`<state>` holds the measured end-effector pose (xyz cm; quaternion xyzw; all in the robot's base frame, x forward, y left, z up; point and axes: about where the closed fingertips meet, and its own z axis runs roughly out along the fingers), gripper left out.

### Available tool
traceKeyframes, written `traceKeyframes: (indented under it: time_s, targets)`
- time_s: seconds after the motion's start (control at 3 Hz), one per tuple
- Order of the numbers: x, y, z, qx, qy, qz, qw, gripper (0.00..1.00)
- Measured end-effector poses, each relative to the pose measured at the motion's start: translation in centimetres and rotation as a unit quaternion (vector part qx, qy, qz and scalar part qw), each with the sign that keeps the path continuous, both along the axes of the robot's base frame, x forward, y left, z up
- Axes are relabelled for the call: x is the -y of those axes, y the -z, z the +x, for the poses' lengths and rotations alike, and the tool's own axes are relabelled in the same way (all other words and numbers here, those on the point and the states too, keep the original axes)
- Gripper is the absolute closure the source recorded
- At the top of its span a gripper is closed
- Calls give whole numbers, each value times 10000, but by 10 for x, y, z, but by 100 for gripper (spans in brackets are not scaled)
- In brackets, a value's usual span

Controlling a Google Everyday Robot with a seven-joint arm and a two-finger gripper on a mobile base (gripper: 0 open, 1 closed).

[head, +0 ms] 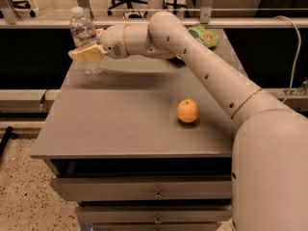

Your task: Pick water bottle

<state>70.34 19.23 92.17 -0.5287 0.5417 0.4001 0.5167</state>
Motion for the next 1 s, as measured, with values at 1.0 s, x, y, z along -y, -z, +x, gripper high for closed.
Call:
traceKeyframes:
  time_s: [1.0]
  targets:
    - [30,-80,-19,507,-192,605,9967,100]
